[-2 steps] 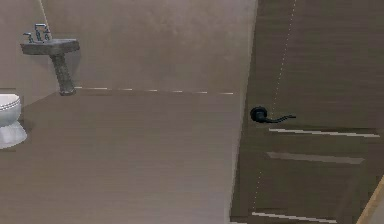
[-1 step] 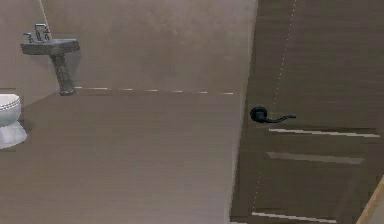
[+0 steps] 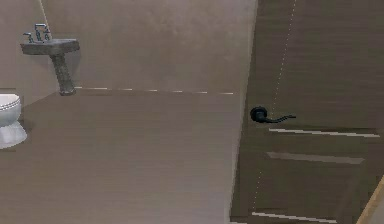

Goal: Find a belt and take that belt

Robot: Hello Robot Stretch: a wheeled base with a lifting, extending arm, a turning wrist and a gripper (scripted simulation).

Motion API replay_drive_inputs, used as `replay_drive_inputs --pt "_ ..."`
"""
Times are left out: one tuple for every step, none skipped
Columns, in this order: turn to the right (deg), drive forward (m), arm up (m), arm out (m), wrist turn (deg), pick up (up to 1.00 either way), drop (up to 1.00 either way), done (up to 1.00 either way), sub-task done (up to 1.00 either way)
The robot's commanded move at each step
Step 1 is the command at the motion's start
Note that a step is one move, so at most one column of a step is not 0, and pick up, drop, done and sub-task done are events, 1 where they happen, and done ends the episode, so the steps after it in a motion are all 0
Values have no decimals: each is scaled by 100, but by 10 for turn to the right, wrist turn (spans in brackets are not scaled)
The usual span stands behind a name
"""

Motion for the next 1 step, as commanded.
replay_drive_inputs --pt "0 0 0 0 450 0 0 0 0"
